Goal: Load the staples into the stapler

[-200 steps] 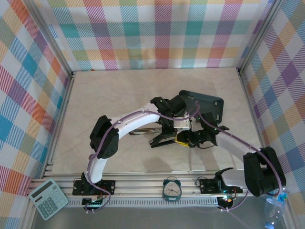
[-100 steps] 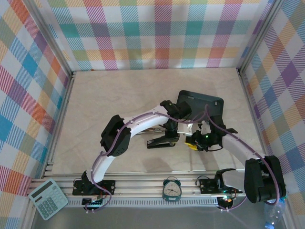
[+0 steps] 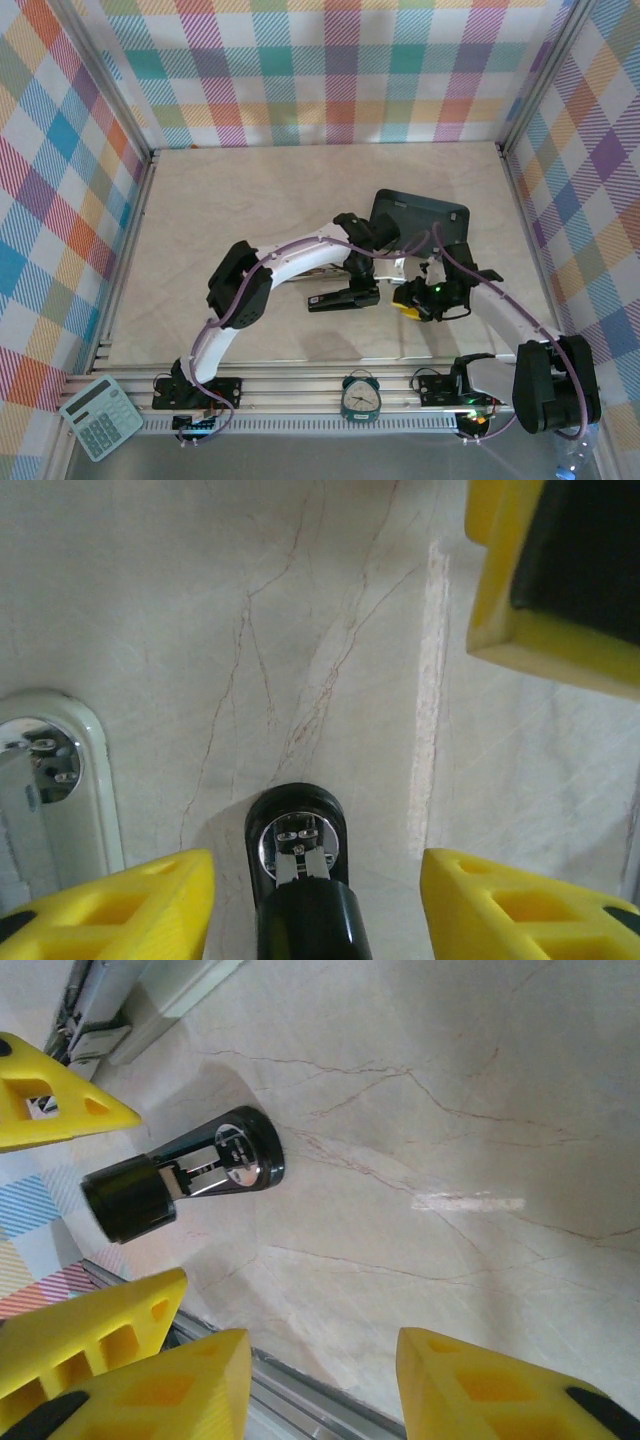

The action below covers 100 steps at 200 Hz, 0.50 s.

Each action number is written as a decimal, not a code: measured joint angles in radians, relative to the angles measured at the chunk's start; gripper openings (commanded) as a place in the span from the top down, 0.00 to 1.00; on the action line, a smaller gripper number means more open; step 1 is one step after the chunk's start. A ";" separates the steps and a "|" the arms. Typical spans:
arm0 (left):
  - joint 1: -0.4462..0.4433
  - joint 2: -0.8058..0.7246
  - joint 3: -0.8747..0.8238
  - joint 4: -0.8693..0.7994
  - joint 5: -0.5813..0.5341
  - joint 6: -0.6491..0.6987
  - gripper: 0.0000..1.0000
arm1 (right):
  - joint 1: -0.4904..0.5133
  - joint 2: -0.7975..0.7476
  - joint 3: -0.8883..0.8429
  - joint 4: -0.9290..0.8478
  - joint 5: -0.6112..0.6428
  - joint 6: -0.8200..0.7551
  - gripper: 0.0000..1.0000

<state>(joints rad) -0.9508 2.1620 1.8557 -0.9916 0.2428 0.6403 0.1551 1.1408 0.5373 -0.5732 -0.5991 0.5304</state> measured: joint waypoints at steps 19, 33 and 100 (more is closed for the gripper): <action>0.032 -0.079 -0.065 0.055 0.031 -0.058 0.36 | 0.000 -0.003 0.034 -0.013 0.000 -0.004 0.55; 0.079 -0.163 -0.137 0.105 0.049 -0.102 0.34 | 0.003 -0.003 0.061 -0.017 0.001 -0.011 0.55; 0.309 -0.487 -0.536 0.351 0.066 -0.265 0.32 | 0.158 0.174 0.250 -0.027 0.022 -0.016 0.50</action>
<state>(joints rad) -0.6418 1.6752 1.3201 -0.6407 0.3084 0.3756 0.3126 1.3148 0.7872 -0.6006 -0.5770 0.5148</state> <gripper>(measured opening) 0.682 0.503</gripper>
